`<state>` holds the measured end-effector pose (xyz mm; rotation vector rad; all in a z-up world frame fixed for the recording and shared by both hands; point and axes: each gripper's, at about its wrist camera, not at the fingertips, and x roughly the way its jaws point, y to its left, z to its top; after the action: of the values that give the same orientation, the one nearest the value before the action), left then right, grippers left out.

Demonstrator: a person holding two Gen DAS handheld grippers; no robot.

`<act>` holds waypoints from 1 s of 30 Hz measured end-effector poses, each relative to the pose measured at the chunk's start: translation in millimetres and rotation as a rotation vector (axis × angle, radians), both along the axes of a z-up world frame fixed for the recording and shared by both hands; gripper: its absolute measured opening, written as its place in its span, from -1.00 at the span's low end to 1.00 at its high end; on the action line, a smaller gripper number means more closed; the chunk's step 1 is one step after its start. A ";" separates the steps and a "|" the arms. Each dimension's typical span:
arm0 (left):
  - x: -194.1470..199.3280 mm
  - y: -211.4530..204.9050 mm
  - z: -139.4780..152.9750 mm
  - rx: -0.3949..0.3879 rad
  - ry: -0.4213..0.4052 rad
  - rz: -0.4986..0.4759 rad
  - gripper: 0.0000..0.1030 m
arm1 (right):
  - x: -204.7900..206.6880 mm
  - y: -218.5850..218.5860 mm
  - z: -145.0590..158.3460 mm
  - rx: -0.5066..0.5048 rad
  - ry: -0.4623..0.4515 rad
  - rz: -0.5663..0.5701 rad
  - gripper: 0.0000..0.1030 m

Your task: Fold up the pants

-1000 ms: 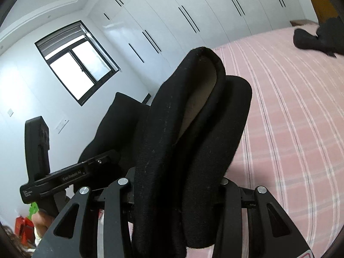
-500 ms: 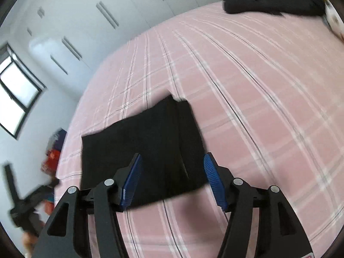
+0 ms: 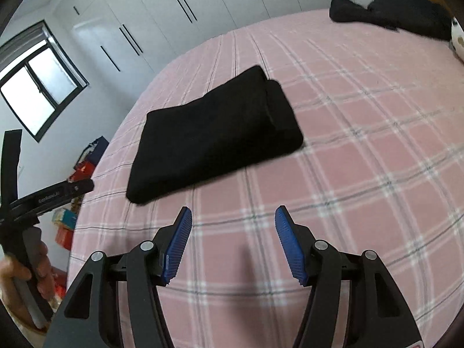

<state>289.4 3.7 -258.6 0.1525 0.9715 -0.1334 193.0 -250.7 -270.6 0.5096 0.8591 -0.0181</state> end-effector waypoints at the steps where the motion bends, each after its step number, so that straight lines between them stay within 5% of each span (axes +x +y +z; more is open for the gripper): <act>1: -3.8 -4.1 -0.4 0.000 0.007 -0.008 0.62 | -0.9 2.3 -0.5 0.006 0.006 -0.002 0.16; 16: -16.1 -17.0 -19.2 -0.008 0.059 -0.021 0.65 | -4.5 9.5 -12.4 0.013 0.044 0.017 0.22; 22: 33.0 -3.0 -38.7 -0.166 0.168 0.000 0.73 | 41.3 -32.1 -3.1 -0.034 0.045 -0.013 0.45; 30: 31.1 -11.5 -33.1 -0.094 0.068 -0.011 0.73 | 59.3 -48.5 -0.4 -0.118 0.037 -0.039 0.45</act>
<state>320.6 -7.8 -291.7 0.0674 1.0304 -0.1947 252.3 -299.2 -271.1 0.4159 0.8789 -0.1135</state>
